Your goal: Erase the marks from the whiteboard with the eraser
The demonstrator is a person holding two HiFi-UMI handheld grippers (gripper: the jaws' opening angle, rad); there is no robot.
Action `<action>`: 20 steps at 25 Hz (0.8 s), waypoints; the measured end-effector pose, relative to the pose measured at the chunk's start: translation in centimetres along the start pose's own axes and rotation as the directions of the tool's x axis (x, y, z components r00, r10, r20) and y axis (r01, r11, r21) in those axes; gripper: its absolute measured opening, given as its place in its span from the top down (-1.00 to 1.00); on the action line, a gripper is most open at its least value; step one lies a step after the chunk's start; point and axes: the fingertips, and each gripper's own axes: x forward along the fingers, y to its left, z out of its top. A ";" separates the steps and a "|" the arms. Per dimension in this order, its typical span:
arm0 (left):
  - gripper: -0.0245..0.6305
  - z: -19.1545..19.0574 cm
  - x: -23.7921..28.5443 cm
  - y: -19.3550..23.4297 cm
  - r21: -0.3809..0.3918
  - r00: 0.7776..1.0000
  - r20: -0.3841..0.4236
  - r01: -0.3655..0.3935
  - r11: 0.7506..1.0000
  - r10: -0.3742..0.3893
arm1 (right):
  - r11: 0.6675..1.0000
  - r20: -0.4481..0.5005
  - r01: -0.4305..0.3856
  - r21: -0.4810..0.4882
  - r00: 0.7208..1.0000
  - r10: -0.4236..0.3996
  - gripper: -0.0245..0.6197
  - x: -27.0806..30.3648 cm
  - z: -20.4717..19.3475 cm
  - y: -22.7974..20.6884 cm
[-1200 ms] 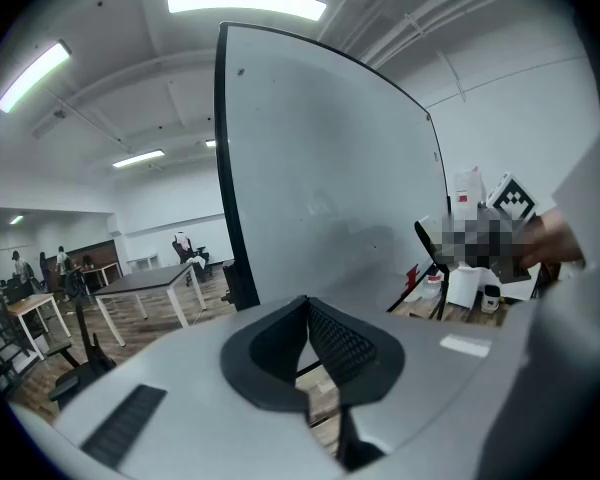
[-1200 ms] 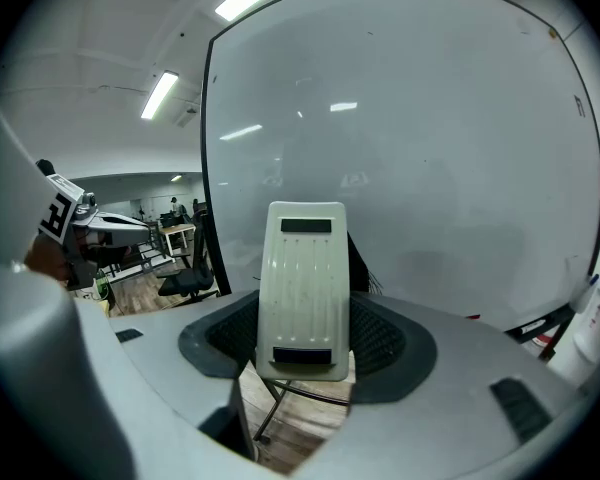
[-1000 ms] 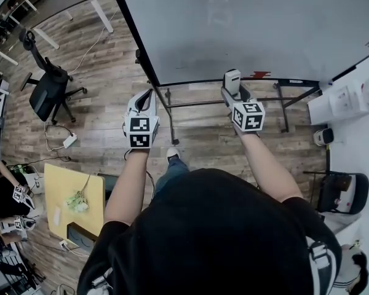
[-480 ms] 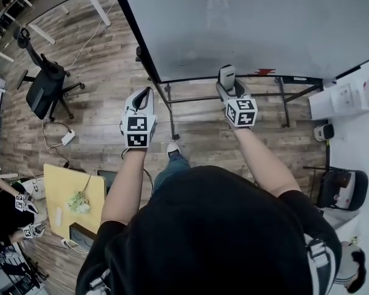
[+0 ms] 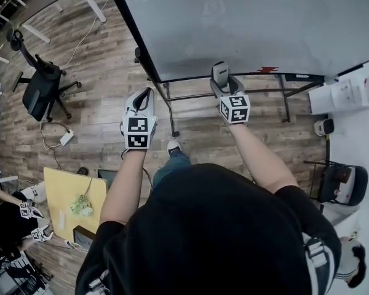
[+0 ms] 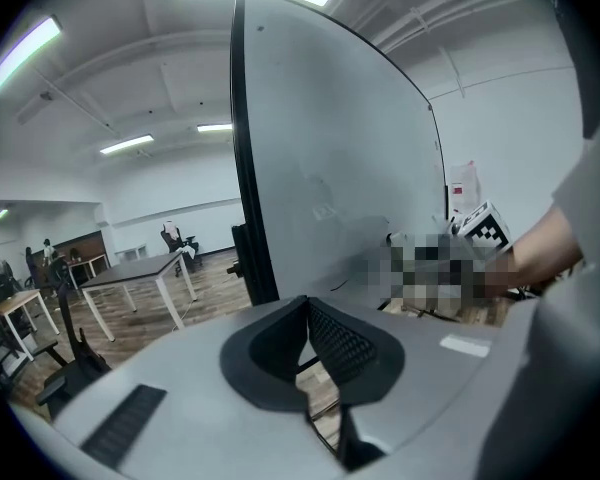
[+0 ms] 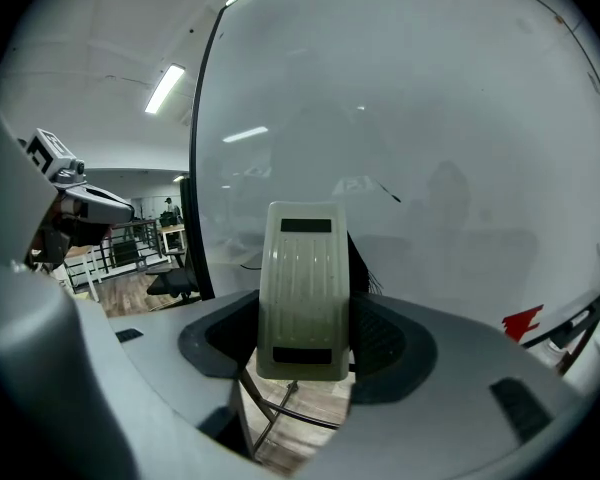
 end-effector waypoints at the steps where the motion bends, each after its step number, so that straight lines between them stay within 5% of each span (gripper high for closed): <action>1: 0.88 -0.1 0.2 0.1 0.000 1.000 -0.002 0.003 1.000 -0.003 | 1.000 0.002 0.001 -0.001 1.000 -0.001 0.14 0.4 -0.1 0.0; 20: 0.88 -2.5 2.6 1.9 -0.016 0.999 -0.044 0.031 0.999 -0.032 | 1.000 -0.014 0.007 -0.003 1.000 -0.007 0.15 6.1 -1.2 1.6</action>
